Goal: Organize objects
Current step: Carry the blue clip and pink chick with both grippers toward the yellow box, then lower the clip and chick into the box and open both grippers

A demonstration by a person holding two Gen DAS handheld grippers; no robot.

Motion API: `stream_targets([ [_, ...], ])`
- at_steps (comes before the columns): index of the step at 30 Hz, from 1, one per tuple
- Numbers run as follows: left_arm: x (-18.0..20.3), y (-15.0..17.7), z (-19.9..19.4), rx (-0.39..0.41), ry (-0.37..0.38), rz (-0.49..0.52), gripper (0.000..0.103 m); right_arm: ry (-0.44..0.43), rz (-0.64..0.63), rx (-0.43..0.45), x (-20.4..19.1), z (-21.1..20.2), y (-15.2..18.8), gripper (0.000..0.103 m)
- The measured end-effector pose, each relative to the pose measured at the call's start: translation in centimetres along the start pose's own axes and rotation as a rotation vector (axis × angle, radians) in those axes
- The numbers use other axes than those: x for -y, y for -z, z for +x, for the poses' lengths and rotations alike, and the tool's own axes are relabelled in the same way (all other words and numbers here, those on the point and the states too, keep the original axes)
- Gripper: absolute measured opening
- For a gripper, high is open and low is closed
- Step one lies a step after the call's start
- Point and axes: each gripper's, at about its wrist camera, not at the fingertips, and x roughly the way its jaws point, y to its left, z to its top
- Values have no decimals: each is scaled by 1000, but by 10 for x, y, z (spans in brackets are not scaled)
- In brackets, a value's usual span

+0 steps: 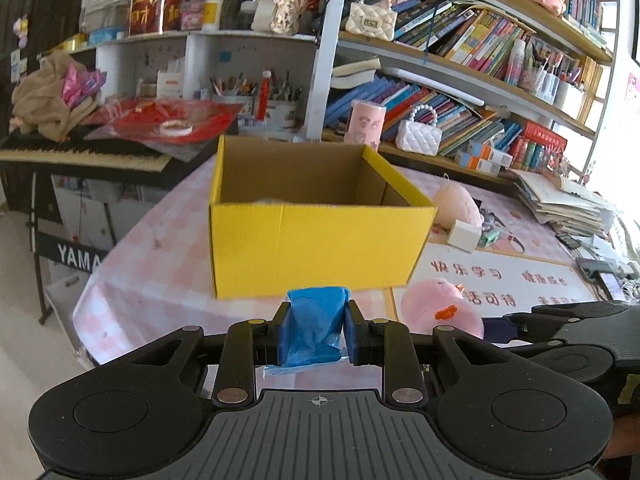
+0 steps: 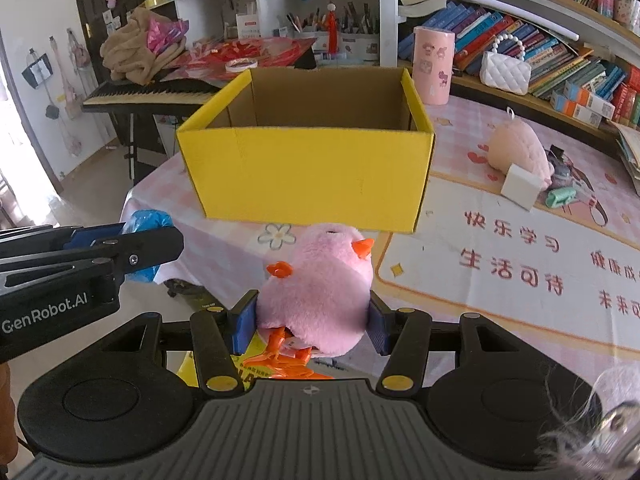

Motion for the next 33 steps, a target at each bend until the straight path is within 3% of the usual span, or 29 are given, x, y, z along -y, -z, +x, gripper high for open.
stream_targets([
  [6, 0, -30, 13, 54, -14, 4, 24, -9, -31, 44, 4, 8, -27, 52],
  [13, -2, -71, 41, 116, -35, -12, 24, 4, -57, 141, 24, 22, -81, 52],
  [20, 1, -100, 88, 113, -77, -14, 24, -13, -133, 212, 42, 53, -136, 52],
  [28, 3, -101, 145, -29, -105, 7, 24, -15, -229, 140, 58, 117, -175, 52],
  [33, 2, -94, 171, -142, -86, -19, 24, -40, -314, 73, 59, 155, -195, 52],
])
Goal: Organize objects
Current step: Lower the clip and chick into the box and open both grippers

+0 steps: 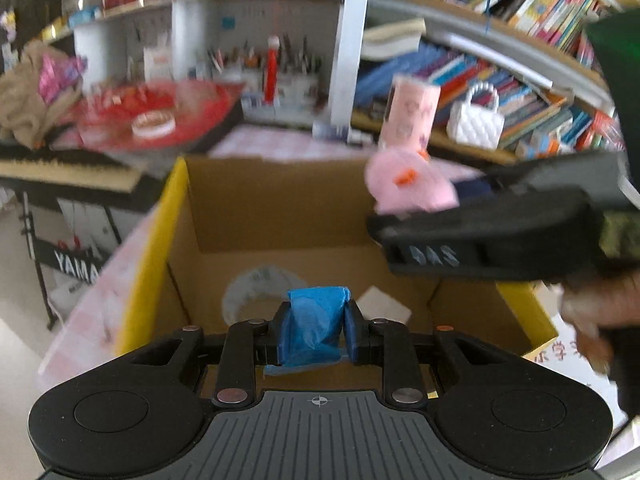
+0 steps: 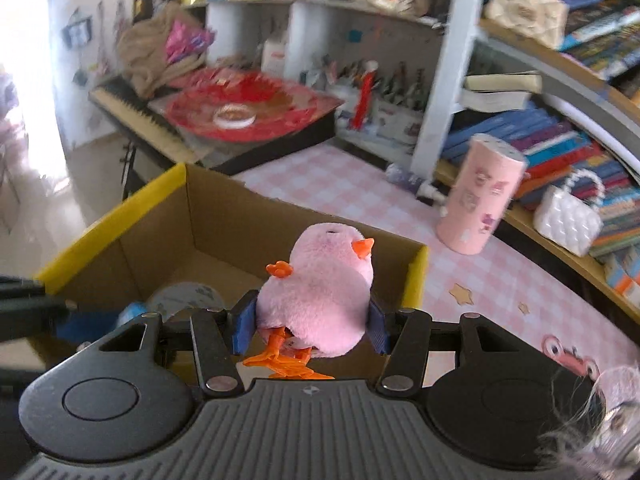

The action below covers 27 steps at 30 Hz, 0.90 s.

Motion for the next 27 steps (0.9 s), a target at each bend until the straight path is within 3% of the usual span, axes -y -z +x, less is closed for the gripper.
stream_targets([
  [7, 3, 5, 15, -66, 16, -21, 24, -68, -113, -142, -3, 48, -8, 52],
  [18, 1, 5, 20, -79, 1, -43, 25, -110, -144, -274, -9, 70, -4, 52],
  [27, 1, 6, 8, -46, -17, -45, 30, -121, -133, -273, -11, 67, -2, 56],
])
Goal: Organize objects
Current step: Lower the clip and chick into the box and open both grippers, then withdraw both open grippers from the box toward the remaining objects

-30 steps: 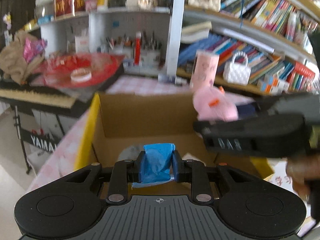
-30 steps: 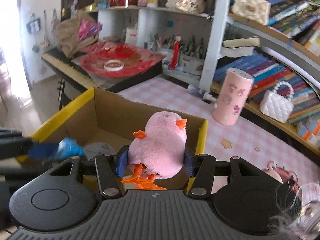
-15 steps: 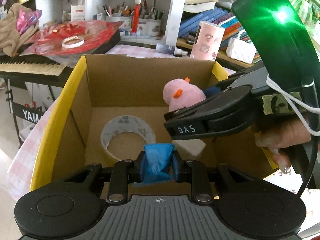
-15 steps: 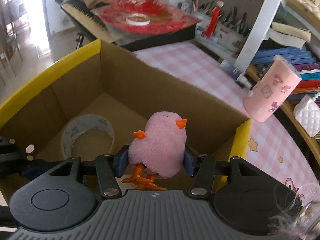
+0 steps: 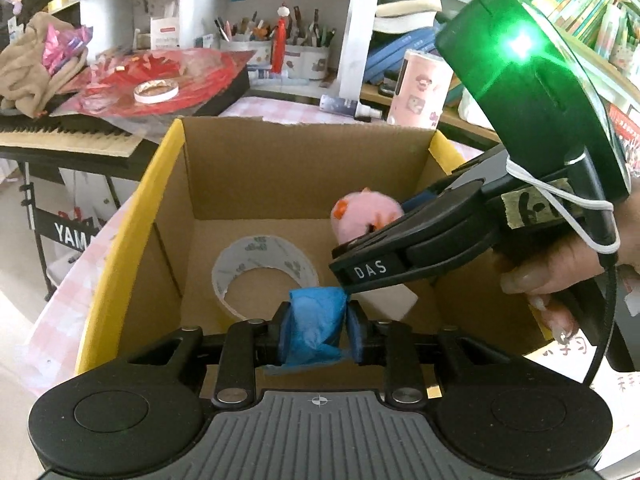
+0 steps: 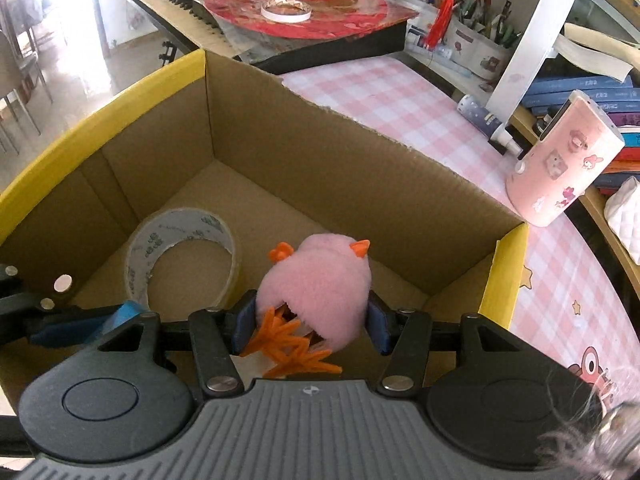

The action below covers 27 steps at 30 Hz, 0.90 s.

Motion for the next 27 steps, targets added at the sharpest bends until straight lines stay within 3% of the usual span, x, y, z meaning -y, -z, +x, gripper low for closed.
stream_targets([
  [4, -6, 1, -21, 89, 1, -36, 43, 9, 8, 77, 2, -15, 3, 67],
  [9, -9, 3, -44, 171, -16, -43, 45, 13, 126, 179, 8, -46, 9, 66],
  [13, -11, 6, -63, 225, -22, -31, 57, 72, 195, 286, 6, -82, 22, 67],
  [18, -12, 17, -83, 254, -23, 2, 59, 102, 254, 360, -5, -117, 44, 65],
  [22, -15, 31, -102, 288, -21, -4, 69, 147, 301, 406, -18, -139, 66, 66],
  [27, -20, 51, -111, 249, -43, 23, 71, 185, 271, 389, -43, -153, 92, 67],
])
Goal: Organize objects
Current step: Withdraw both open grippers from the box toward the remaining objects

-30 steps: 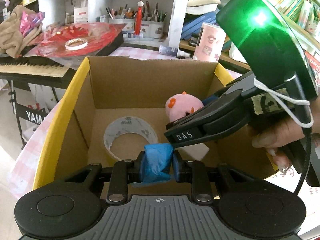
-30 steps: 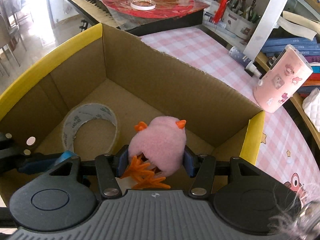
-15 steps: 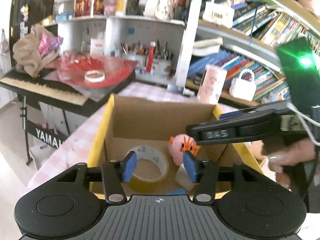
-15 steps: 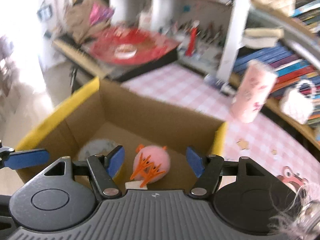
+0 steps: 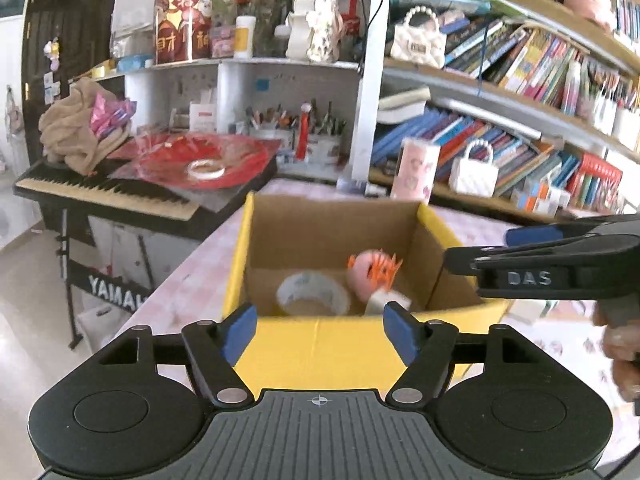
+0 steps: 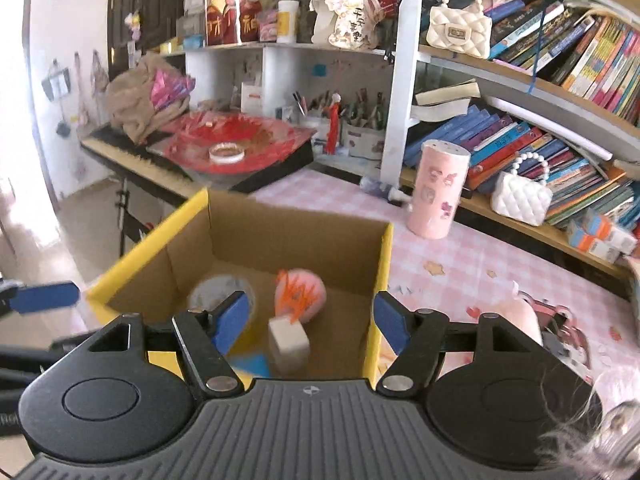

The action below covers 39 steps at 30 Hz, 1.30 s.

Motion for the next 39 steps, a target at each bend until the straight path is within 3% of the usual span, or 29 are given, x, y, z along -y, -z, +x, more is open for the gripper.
stream_targets([
  [8, -9, 25, -30, -20, -28, 9, 80, 101, 29, -3, -23, -31, 46, 69],
  [18, -13, 50, -59, 11, -73, -31, 92, 208, 53, -14, -52, -60, 101, 81],
  [28, -4, 69, -68, -44, -26, 2, 93, 216, 76, -55, -61, -82, 125, 91],
  [39, 16, 86, -71, -101, 49, 52, 94, 297, 139, -98, -53, -108, 152, 99],
])
